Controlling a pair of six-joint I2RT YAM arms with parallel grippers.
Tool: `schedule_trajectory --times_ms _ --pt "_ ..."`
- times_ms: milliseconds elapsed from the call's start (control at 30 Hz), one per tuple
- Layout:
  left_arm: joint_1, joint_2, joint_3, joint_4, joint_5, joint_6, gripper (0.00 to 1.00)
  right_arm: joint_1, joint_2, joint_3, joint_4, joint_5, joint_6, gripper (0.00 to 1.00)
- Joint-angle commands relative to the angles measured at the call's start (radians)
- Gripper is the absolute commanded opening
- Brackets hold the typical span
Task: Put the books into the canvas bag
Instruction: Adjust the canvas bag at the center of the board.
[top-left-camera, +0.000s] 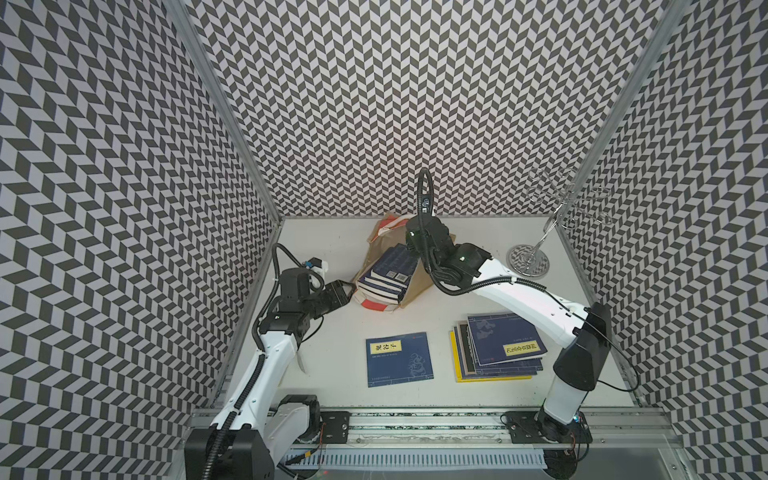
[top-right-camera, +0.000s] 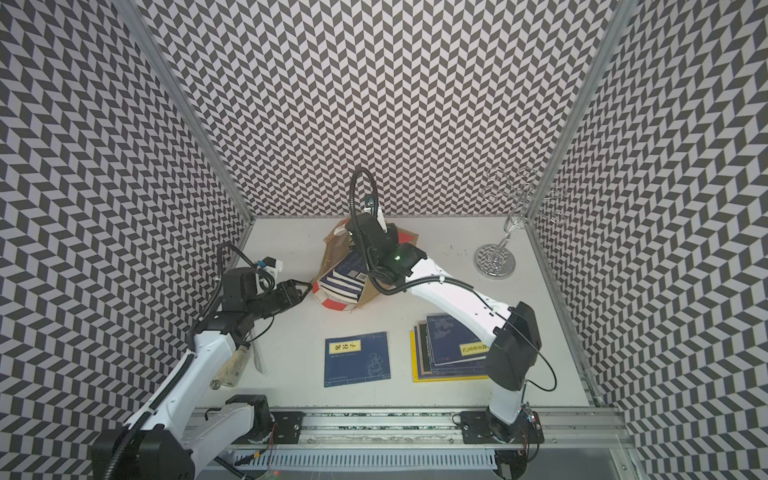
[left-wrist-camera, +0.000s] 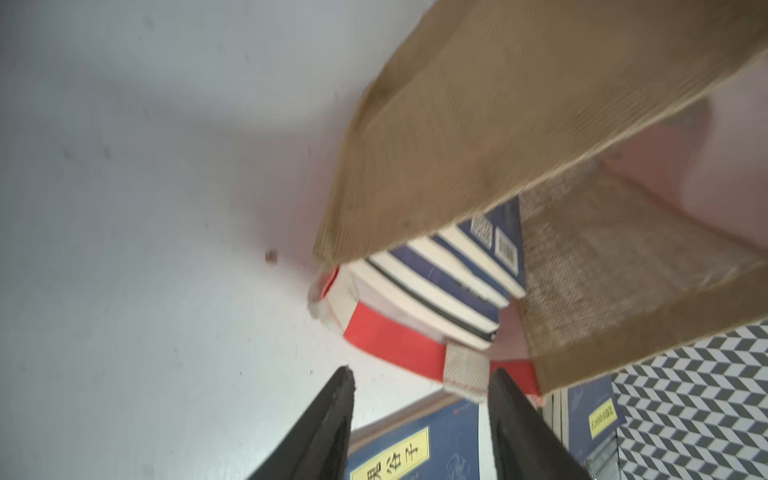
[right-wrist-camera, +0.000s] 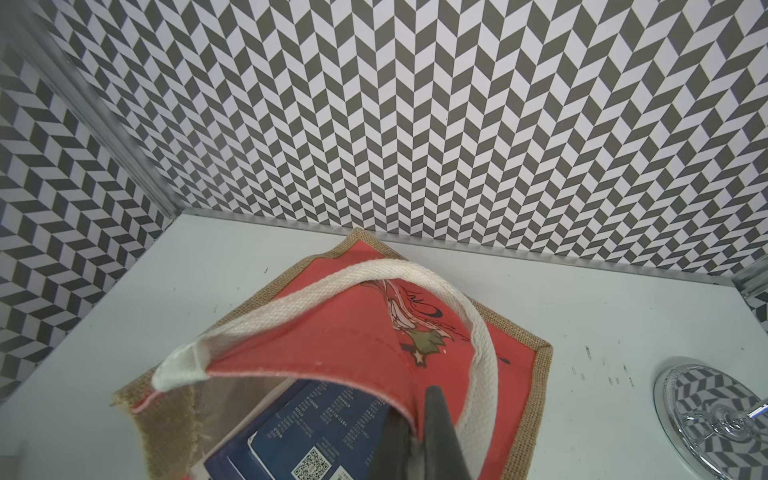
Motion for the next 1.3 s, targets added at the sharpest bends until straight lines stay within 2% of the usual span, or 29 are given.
schedule_trajectory --times_ms 0,133,267,500,600,833,1000,1267 --pt "-0.024 -0.048 -0.074 0.108 0.024 -0.055 0.52 -0.045 -0.075 0.017 0.098 -0.016 0.062 0.0" --pt "-0.063 -0.038 -0.138 0.219 0.028 -0.113 0.52 -0.085 -0.08 -0.005 0.103 -0.06 0.08 0.0" --pt "-0.132 -0.001 -0.145 0.3 -0.025 -0.145 0.52 -0.11 -0.085 -0.017 0.111 -0.087 0.083 0.0" --pt "-0.21 0.125 -0.151 0.433 -0.075 -0.202 0.5 -0.141 -0.089 -0.037 0.129 -0.12 0.083 0.0" --pt "-0.222 0.139 -0.142 0.415 -0.101 -0.202 0.5 -0.152 -0.086 -0.039 0.133 -0.132 0.081 0.0" --pt "-0.239 0.069 -0.152 0.356 -0.17 -0.19 0.51 -0.171 -0.09 -0.061 0.16 -0.155 0.081 0.0" --pt "-0.245 0.152 -0.159 0.405 -0.164 -0.196 0.51 -0.173 -0.087 -0.062 0.168 -0.164 0.081 0.0" --pt "-0.256 0.239 -0.152 0.544 -0.248 -0.22 0.48 -0.175 -0.087 -0.064 0.172 -0.171 0.077 0.0"
